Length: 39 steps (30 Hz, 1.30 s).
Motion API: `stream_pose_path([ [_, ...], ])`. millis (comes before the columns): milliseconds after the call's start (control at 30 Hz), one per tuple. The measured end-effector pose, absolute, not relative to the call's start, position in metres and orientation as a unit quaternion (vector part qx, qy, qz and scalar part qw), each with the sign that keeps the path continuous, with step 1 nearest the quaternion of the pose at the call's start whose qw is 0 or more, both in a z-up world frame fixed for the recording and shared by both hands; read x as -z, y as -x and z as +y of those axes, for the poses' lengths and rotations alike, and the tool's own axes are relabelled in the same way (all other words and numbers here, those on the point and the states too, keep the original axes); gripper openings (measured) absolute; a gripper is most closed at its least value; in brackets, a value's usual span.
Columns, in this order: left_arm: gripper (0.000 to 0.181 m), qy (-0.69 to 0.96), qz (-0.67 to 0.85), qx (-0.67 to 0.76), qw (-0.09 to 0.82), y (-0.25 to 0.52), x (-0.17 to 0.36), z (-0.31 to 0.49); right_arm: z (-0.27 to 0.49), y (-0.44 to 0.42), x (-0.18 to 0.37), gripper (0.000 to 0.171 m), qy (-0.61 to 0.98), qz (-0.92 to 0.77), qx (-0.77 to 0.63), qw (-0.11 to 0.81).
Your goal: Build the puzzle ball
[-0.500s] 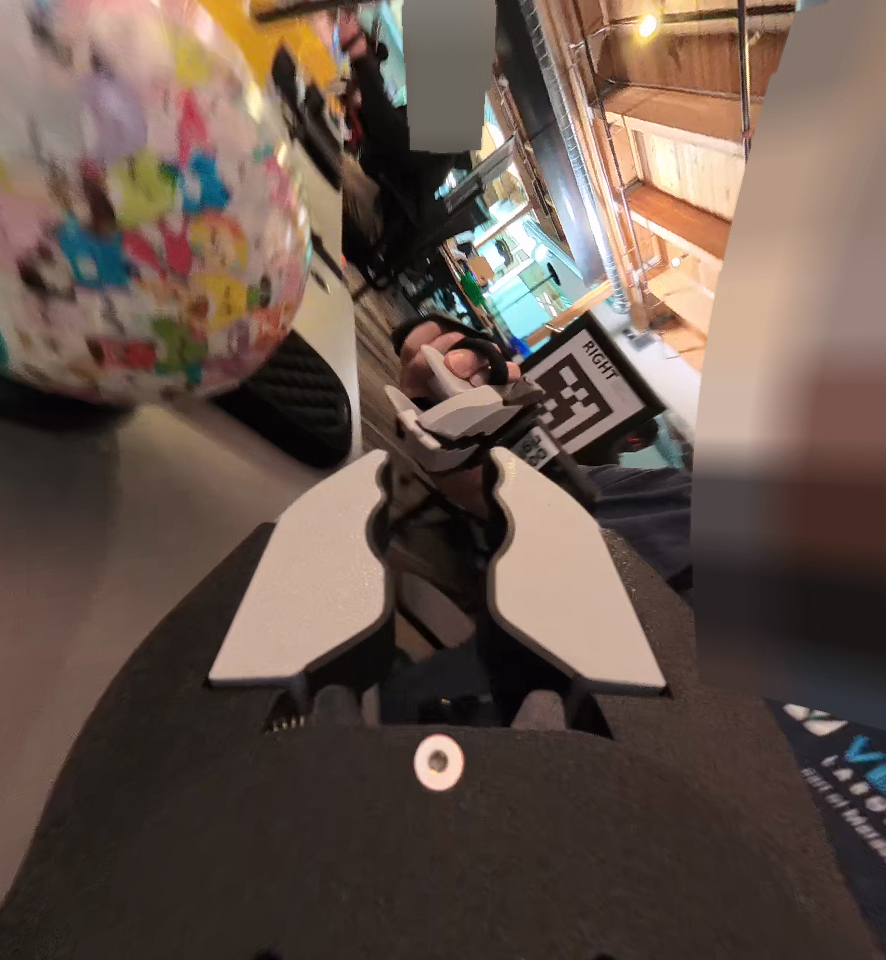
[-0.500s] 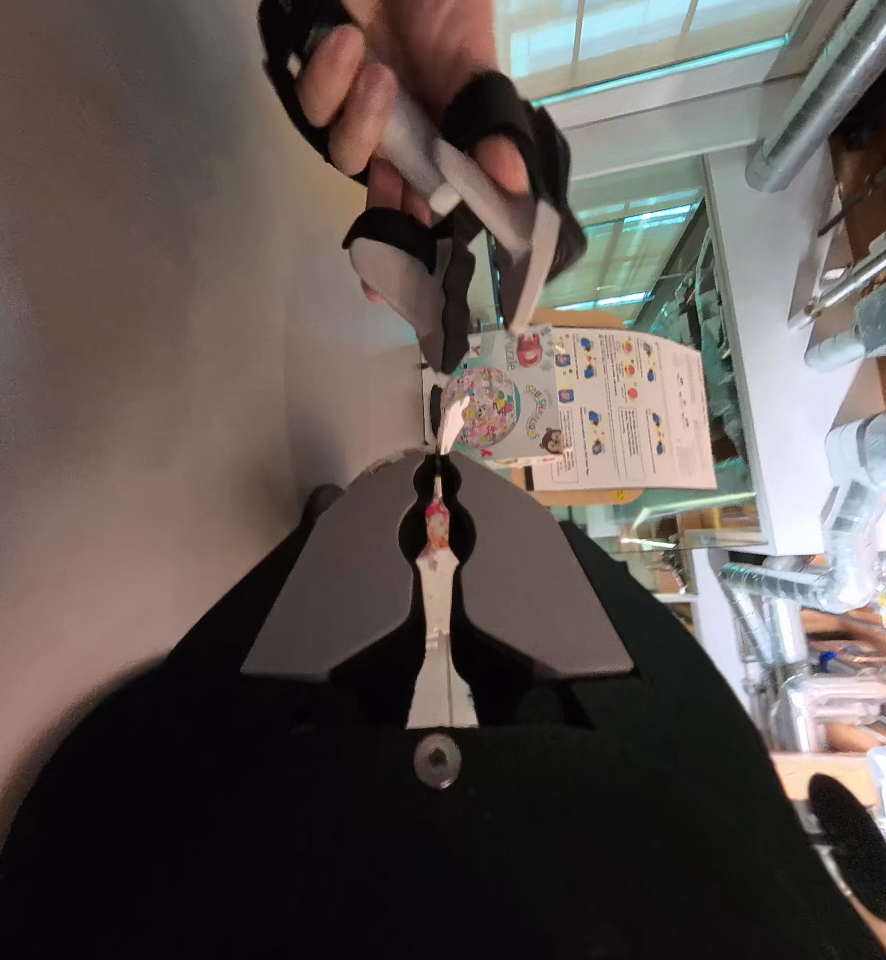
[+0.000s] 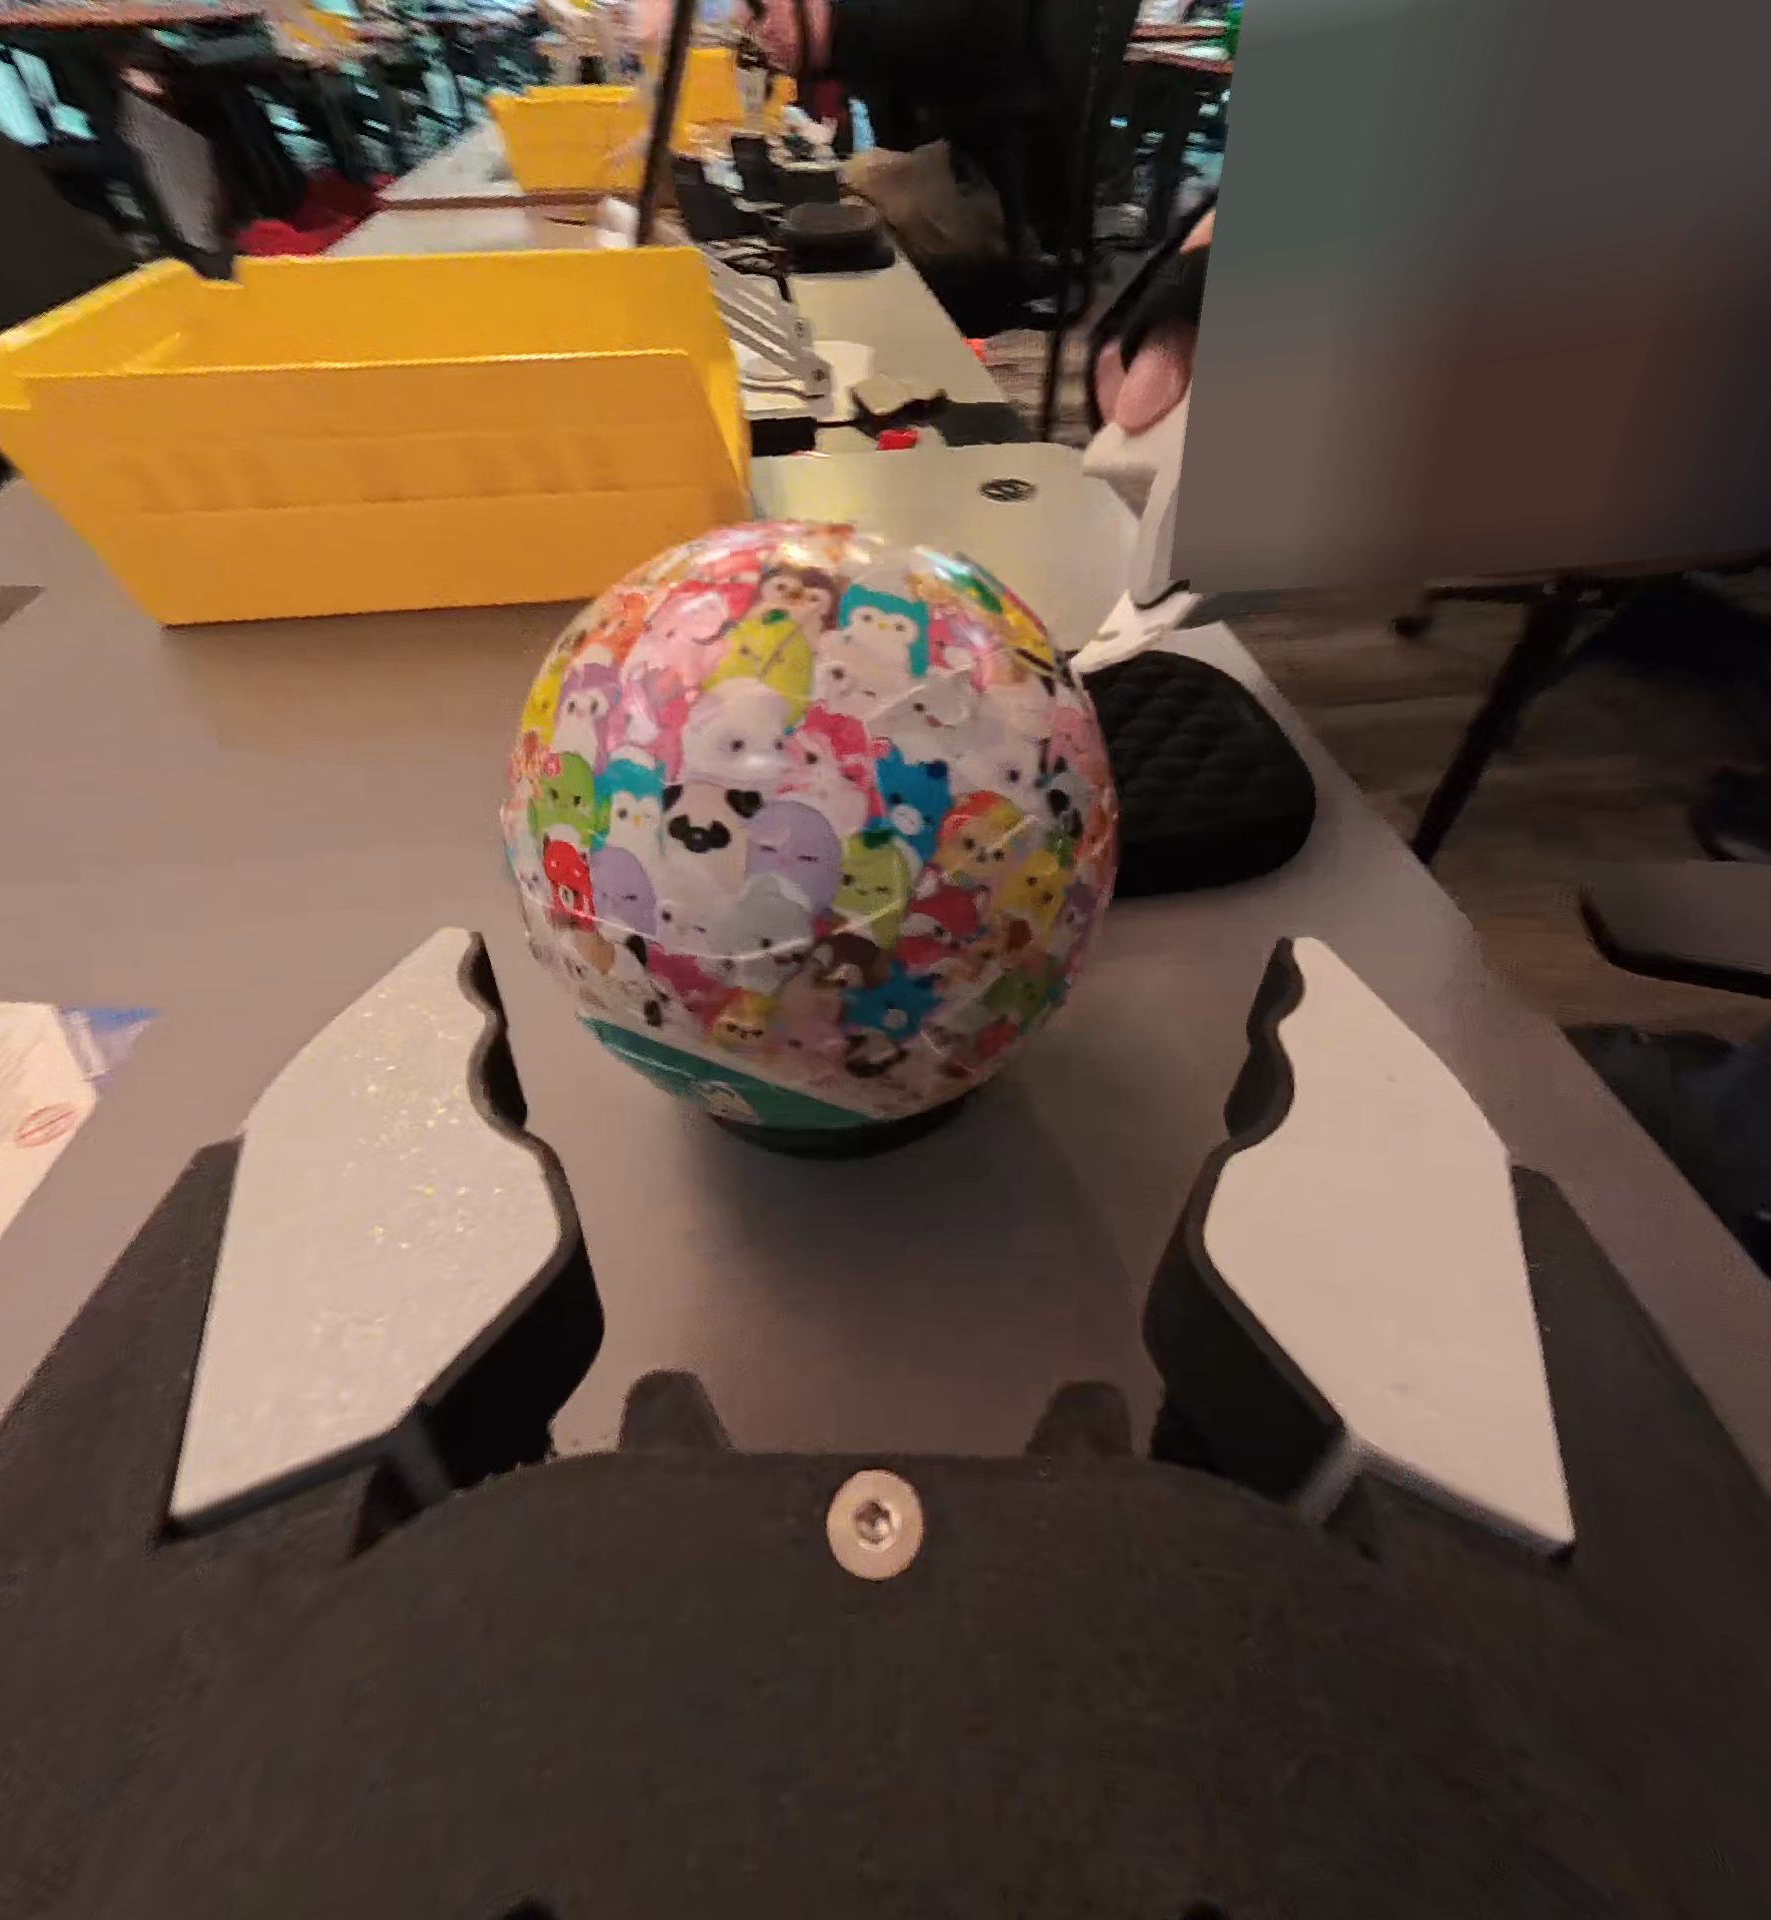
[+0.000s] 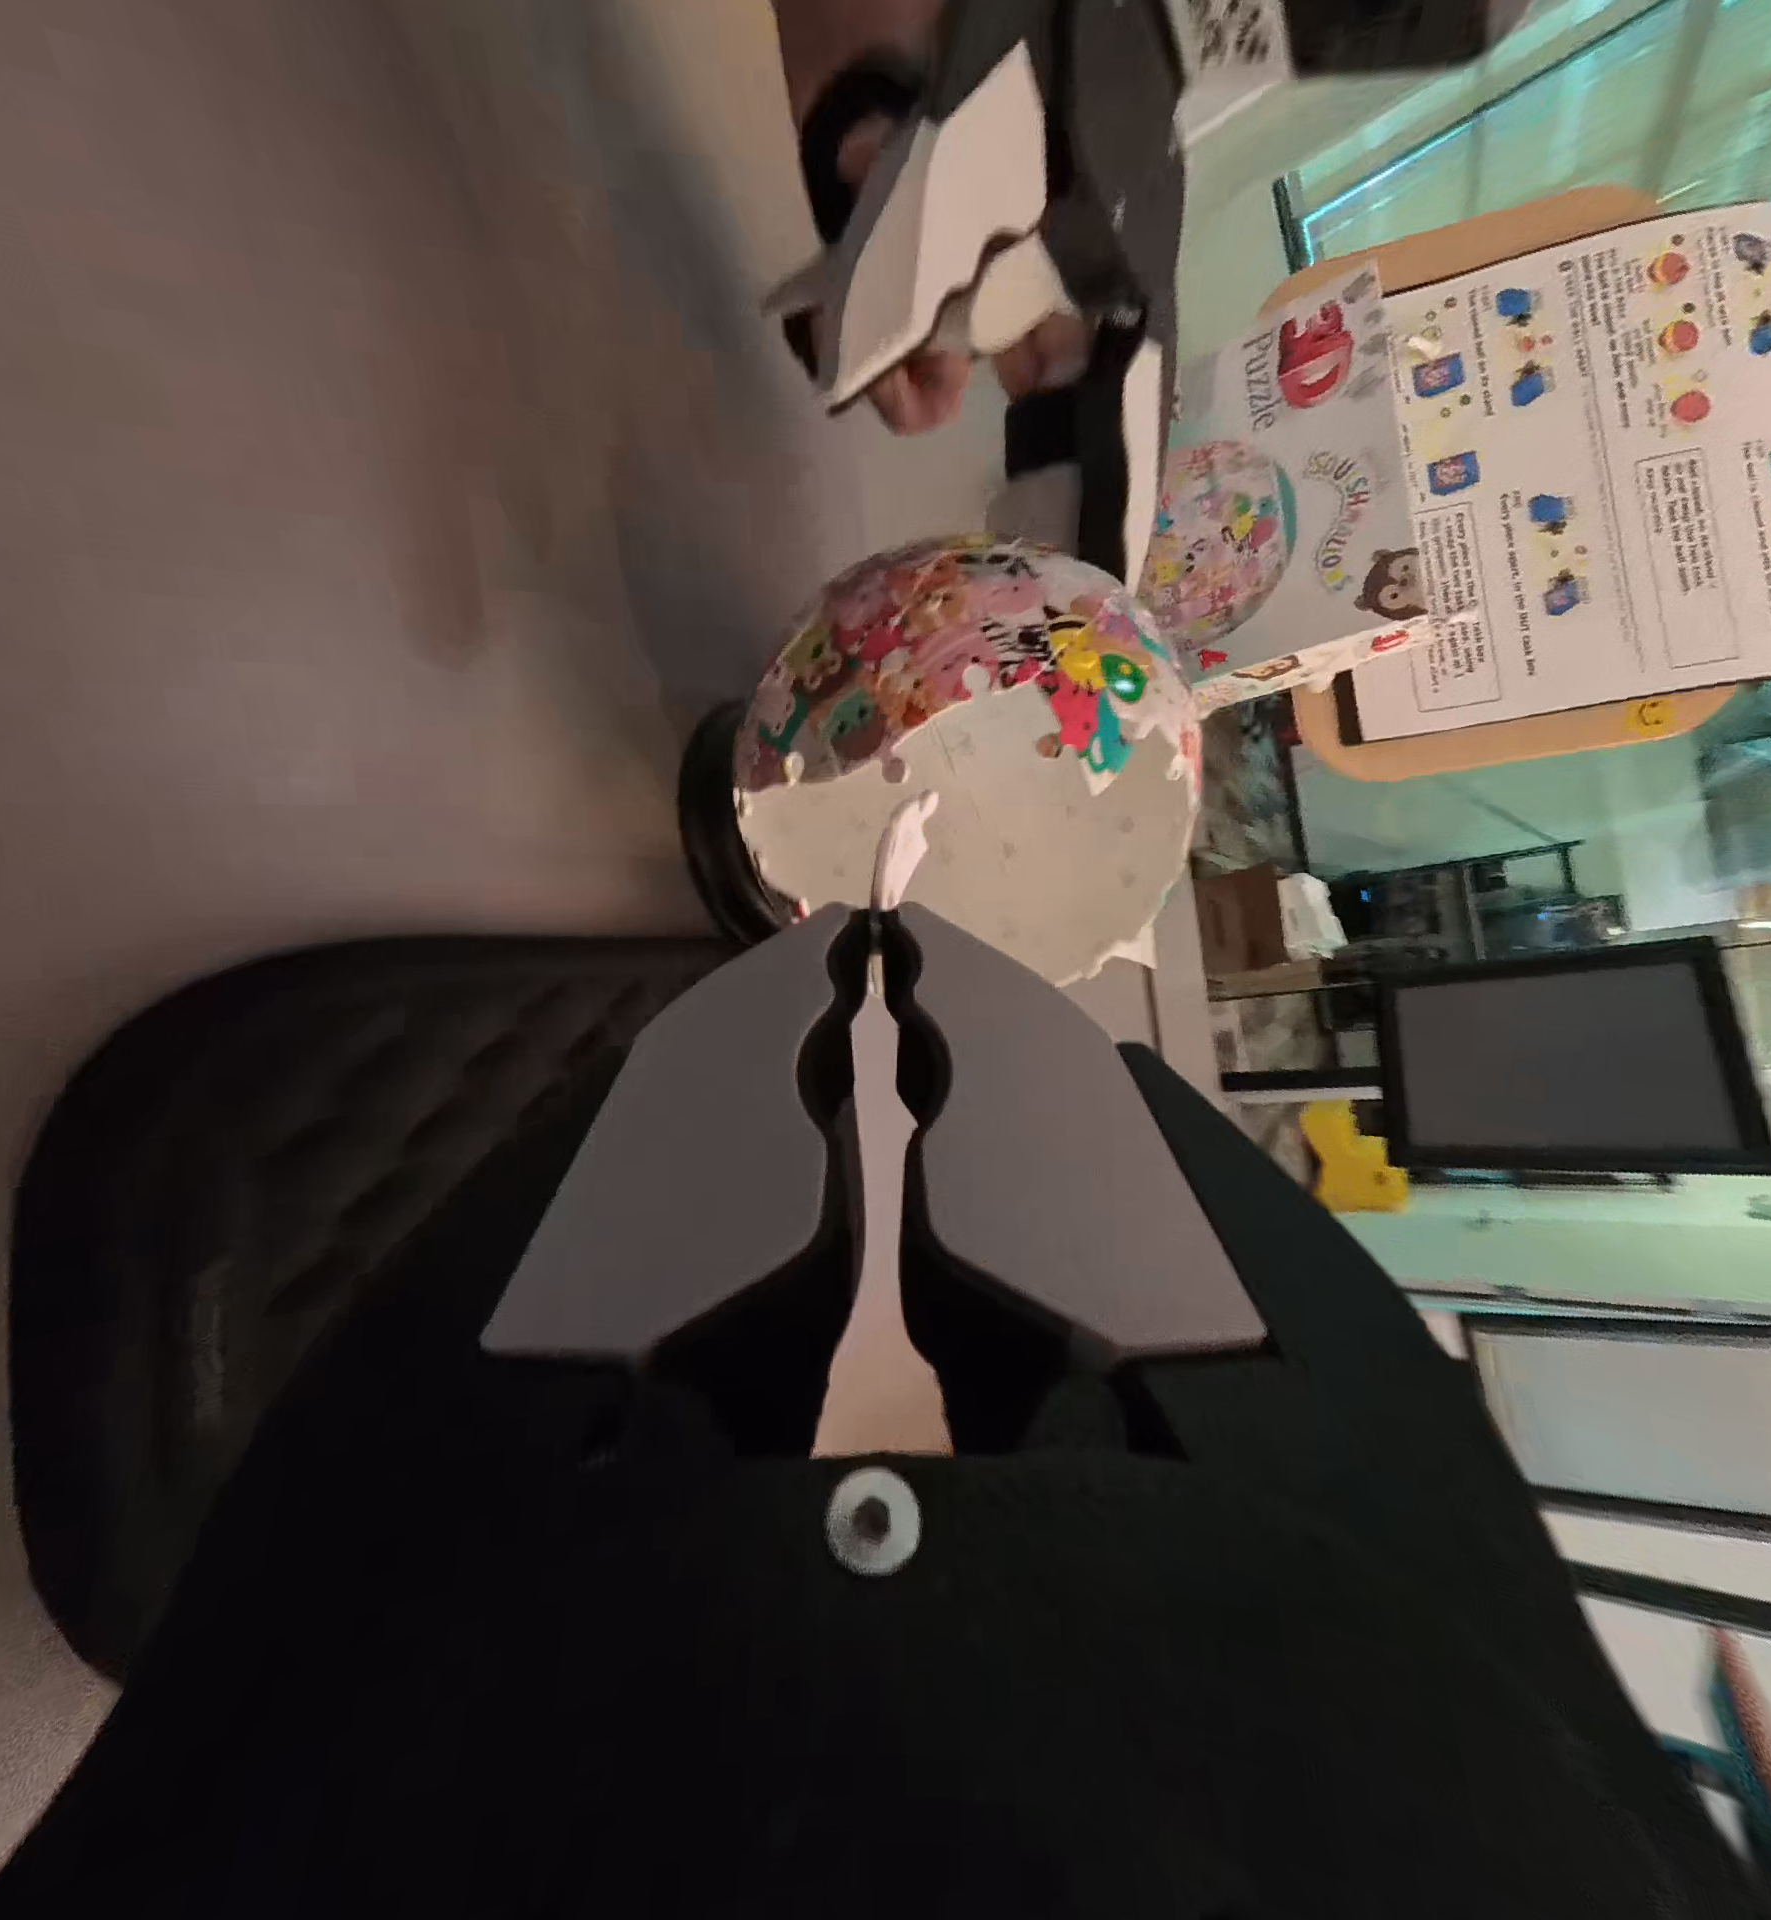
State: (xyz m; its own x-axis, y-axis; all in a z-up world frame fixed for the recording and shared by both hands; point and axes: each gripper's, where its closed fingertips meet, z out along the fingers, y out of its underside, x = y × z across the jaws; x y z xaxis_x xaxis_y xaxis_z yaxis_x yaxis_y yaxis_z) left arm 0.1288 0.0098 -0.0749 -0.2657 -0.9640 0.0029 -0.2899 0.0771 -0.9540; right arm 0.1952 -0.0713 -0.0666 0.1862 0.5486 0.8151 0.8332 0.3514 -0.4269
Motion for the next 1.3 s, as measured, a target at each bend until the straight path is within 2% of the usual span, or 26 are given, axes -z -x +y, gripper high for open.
stream_pose_path([
  [133, 0.139, 0.467, 0.669, 0.496, 0.297, -0.138, 0.087, 0.016, -0.064, -0.196, 0.071, 0.004, 0.58, -0.608, 0.082, 0.537],
  [333, 0.145, 0.436, 0.696, 0.509, 0.258, -0.151, 0.1, 0.011, -0.054, -0.192, 0.085, 0.004, 0.578, -0.634, 0.075, 0.508],
  [500, 0.141, 0.431, 0.702, 0.497, 0.274, -0.157, 0.098, 0.011, -0.047, -0.186, 0.089, 0.004, 0.573, -0.664, 0.069, 0.475],
  [633, 0.127, 0.436, 0.691, 0.501, 0.286, -0.159, 0.094, 0.015, -0.044, -0.181, 0.096, 0.004, 0.569, -0.685, 0.064, 0.451],
  [1300, 0.126, 0.412, 0.734, 0.435, 0.32, -0.154, 0.094, 0.022, -0.028, -0.178, 0.117, 0.004, 0.545, -0.771, 0.138, 0.3],
])
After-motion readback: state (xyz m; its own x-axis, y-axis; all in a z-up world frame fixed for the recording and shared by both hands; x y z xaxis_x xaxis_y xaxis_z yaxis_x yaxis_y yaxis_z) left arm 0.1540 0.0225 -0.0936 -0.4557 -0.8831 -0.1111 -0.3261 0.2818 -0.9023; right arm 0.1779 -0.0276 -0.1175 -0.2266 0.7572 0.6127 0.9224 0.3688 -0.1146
